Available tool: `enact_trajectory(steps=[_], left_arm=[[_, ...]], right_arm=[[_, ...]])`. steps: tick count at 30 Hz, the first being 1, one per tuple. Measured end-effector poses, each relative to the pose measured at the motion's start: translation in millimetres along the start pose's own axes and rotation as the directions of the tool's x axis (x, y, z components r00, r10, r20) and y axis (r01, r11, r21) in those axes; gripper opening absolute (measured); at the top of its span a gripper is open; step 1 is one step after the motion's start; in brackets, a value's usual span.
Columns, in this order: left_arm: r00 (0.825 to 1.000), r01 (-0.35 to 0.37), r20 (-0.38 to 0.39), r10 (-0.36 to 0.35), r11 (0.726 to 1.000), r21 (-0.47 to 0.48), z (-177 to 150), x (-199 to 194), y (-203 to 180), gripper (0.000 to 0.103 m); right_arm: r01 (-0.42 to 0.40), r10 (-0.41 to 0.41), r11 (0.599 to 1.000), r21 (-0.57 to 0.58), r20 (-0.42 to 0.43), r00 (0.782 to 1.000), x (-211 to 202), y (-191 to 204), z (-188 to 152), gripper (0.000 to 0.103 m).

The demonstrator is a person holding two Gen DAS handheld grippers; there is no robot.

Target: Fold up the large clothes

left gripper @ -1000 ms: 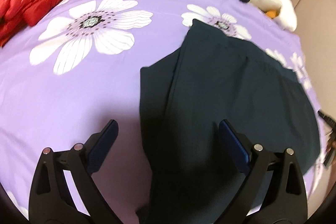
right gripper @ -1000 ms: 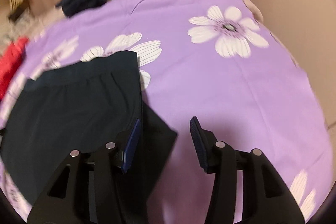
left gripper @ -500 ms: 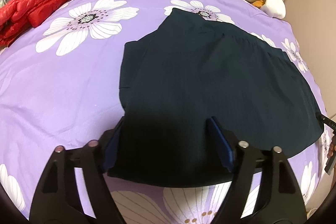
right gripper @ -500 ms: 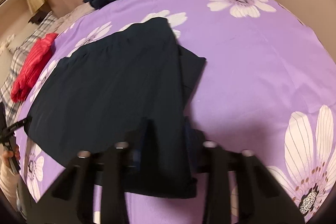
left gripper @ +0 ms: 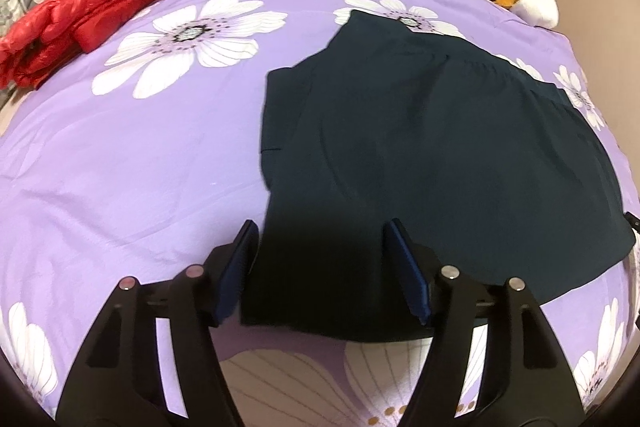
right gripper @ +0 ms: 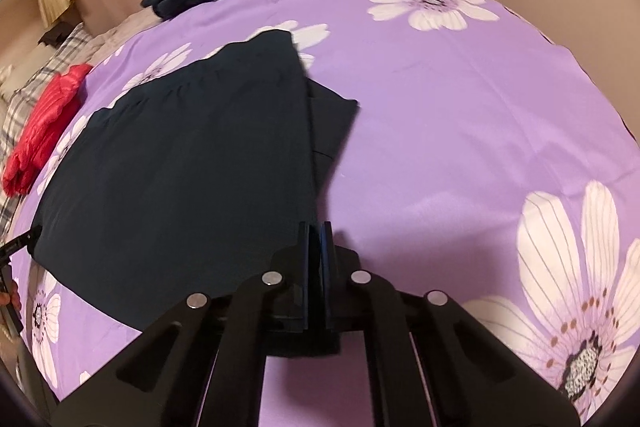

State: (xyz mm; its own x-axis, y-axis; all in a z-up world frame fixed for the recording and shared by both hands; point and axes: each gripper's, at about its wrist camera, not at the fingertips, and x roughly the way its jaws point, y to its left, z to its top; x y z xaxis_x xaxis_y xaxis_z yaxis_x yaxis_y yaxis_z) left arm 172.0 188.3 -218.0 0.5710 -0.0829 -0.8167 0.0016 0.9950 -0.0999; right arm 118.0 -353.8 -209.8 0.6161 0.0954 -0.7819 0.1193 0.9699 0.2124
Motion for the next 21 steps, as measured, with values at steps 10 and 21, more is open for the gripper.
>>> enact_trajectory(steps=[10, 21], left_arm=[[0.993, -0.044, 0.115, 0.041, 0.999, 0.026, 0, -64, -38, 0.1], [0.99, 0.039, 0.132, -0.052, 0.994, 0.103, 22, -172, -116, 0.101]], right_arm=[[-0.028, 0.04, 0.995, -0.101, 0.126, 0.991, -58, 66, -3, 0.047], [-0.092, 0.112, 0.978, -0.188, 0.099, 0.989, -119, 179, -2, 0.102]])
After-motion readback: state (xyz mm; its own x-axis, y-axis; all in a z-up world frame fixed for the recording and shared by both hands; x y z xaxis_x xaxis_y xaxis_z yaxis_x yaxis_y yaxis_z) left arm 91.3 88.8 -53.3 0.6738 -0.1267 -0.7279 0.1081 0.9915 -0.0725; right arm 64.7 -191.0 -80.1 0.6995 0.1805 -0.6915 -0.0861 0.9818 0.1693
